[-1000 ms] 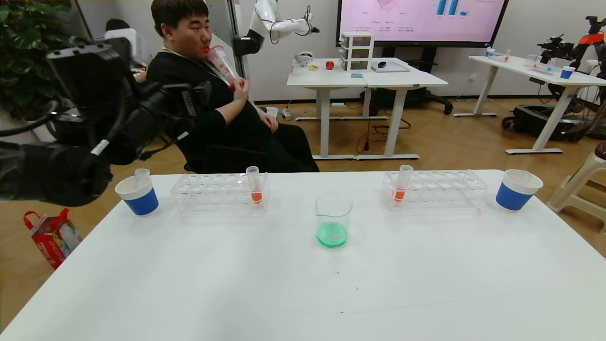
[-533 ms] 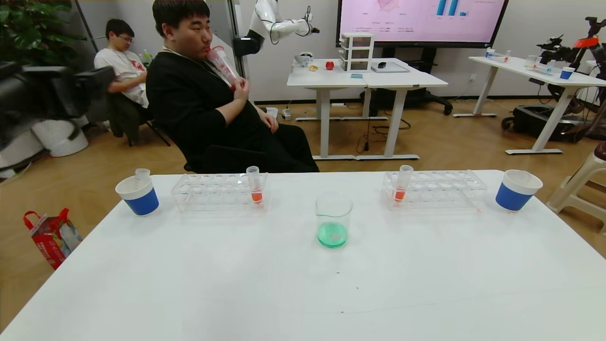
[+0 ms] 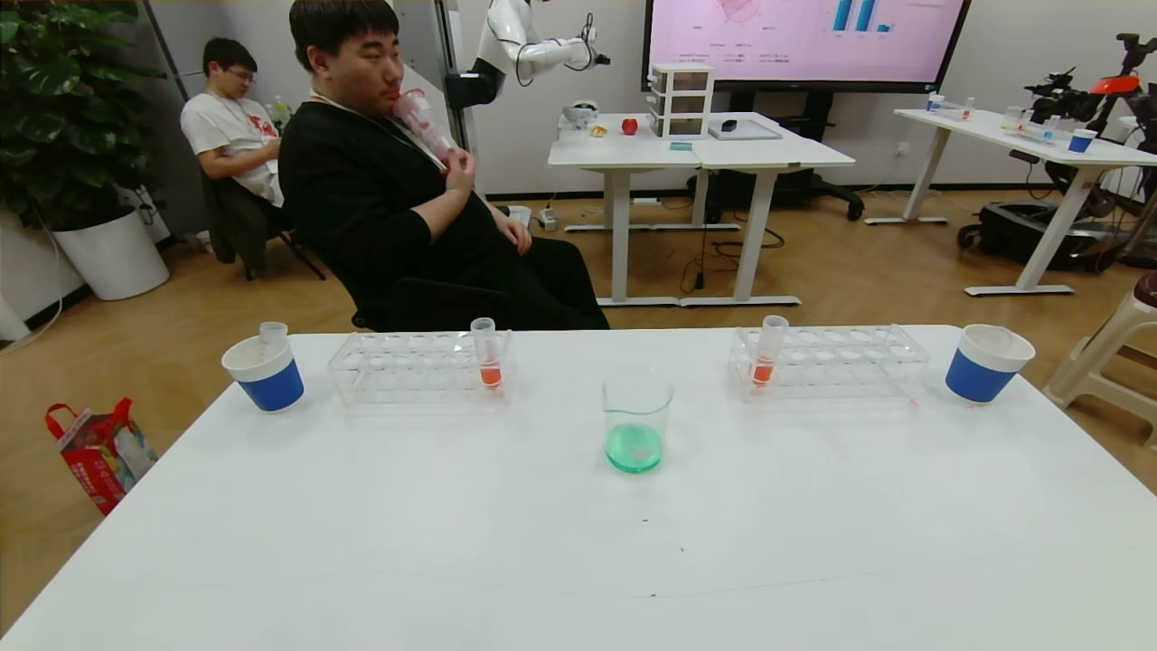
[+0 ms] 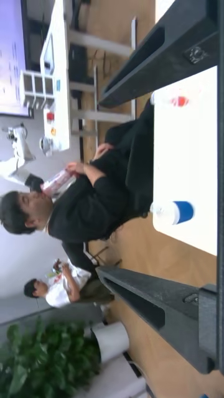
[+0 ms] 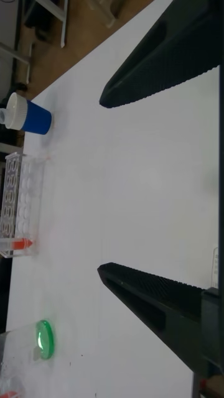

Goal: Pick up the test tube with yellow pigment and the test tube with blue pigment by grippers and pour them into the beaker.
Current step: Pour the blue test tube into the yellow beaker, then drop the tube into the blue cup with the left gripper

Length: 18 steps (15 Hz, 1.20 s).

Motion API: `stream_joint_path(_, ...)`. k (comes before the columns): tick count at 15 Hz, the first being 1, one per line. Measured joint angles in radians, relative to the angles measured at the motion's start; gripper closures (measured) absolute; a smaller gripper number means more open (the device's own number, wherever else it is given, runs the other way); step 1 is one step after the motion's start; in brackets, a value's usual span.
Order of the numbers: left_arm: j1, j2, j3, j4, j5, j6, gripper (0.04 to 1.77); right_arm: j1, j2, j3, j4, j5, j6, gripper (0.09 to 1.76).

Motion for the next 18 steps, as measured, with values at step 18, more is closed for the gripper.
stream_joint_path(18, -0.08, -0.74, 0.676, 0.203, -0.089, -0.022, 0.06, 0.0, 0.0, 0.0, 0.0, 0.0, 0.0, 0.11)
